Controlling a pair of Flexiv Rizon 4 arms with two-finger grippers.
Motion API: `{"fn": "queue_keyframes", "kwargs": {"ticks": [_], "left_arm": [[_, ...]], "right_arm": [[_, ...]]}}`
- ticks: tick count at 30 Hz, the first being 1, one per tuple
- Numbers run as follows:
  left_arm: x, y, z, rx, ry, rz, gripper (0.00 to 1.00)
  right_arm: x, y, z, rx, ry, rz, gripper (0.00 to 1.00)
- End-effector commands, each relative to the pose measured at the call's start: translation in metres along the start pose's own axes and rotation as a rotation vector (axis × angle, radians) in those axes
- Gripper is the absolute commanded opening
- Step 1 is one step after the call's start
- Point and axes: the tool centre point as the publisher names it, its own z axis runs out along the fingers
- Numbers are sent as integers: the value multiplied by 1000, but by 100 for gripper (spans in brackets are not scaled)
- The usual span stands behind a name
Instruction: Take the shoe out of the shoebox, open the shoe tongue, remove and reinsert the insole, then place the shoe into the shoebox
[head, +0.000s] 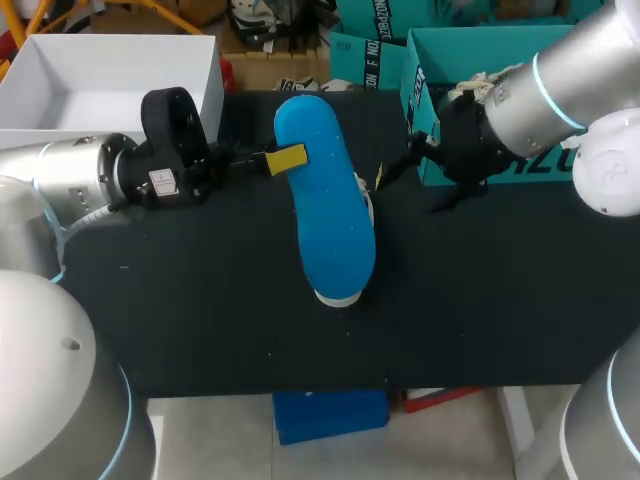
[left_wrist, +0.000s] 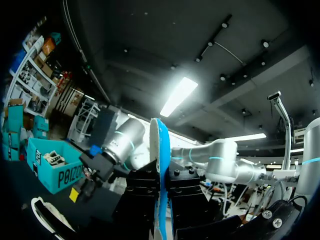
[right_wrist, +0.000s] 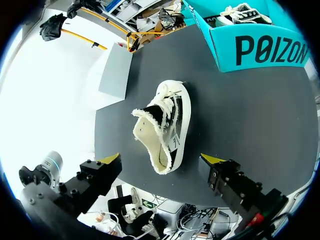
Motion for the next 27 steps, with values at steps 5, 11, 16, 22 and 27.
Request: {"fn": "queue_keyframes", "kwargs": {"ticks": [5, 11, 16, 22, 27], "left_arm": [[0, 2, 1, 2, -2, 2, 0], [0, 2, 1, 2, -2, 2, 0], [0, 2, 1, 2, -2, 2, 0], [0, 2, 1, 2, -2, 2, 0], [0, 2, 1, 2, -2, 2, 0]], "right_arm": [[-5, -3, -10, 2, 605, 168, 100], [0, 5, -24, -13, 742, 181, 100], [6, 7, -30, -3, 864, 184, 100], [12, 8, -32, 13, 971, 184, 100], [14, 10, -35, 25, 1020, 165, 100]]}}
